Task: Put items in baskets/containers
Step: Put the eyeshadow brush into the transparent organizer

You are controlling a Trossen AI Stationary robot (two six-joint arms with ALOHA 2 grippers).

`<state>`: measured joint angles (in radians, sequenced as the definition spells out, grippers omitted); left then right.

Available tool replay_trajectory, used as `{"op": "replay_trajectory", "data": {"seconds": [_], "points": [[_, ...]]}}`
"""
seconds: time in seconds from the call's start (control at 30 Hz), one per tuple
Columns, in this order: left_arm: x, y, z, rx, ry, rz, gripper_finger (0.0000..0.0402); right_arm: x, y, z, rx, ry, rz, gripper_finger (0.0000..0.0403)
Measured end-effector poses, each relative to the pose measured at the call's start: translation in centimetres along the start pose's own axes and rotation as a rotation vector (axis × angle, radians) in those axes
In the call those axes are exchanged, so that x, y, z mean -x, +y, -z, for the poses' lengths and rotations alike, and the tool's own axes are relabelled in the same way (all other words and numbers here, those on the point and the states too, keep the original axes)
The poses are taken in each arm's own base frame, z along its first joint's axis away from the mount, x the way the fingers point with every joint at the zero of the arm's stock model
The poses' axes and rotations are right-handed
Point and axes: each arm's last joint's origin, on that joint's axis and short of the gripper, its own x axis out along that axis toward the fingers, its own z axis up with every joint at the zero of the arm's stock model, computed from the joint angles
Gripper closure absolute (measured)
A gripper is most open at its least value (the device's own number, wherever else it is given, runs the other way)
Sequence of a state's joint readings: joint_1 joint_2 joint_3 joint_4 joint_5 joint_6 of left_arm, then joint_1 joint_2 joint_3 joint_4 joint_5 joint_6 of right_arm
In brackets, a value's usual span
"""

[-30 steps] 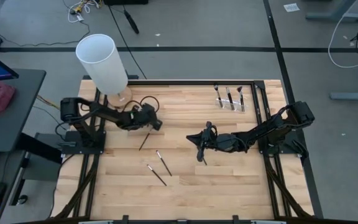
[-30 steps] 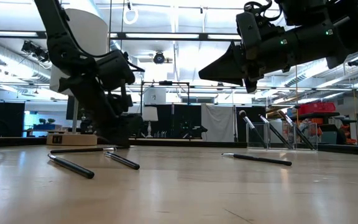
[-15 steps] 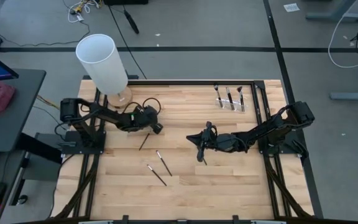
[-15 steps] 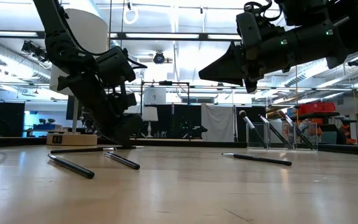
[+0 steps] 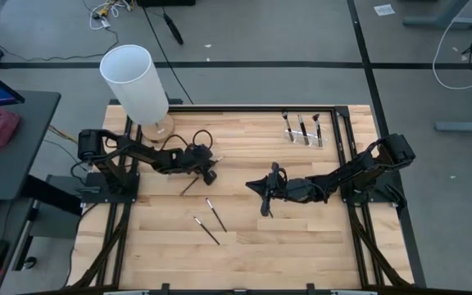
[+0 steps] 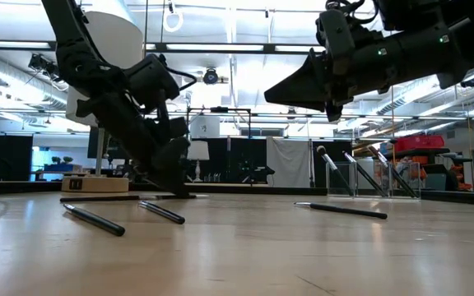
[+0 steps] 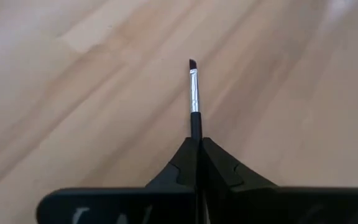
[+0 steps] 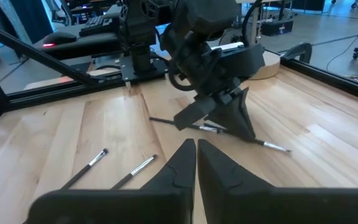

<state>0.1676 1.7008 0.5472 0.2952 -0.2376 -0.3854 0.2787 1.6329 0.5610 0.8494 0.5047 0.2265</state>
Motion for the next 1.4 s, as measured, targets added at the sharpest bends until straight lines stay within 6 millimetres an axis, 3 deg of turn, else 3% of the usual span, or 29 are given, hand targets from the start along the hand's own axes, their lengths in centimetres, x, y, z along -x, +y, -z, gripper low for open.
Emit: {"op": "replay_trajectory", "data": {"seconds": [0.37,0.63,0.8,1.07,1.4], "points": [[0.1,0.0,-0.2,-0.012,-0.015,0.005,0.0383,0.0,0.0,0.0,0.000,0.000,0.000,0.0382],[0.1,-0.2,-0.7,-0.012,-0.074,0.022,0.0283,0.0,0.0,0.0,0.000,0.000,0.000,0.0382],[-0.3,-0.1,-0.6,-0.069,-0.106,-0.062,0.0241,0.0,-0.1,0.0,0.003,-0.001,0.006,0.0382],[-2.0,-0.5,-0.4,-0.093,-0.170,0.003,0.0240,-0.1,-0.2,0.0,0.003,-0.001,0.011,0.0382],[-2.9,0.1,-0.1,-0.113,-0.109,0.112,0.0242,-0.1,-0.2,0.0,0.002,-0.001,0.011,0.0382]]}}
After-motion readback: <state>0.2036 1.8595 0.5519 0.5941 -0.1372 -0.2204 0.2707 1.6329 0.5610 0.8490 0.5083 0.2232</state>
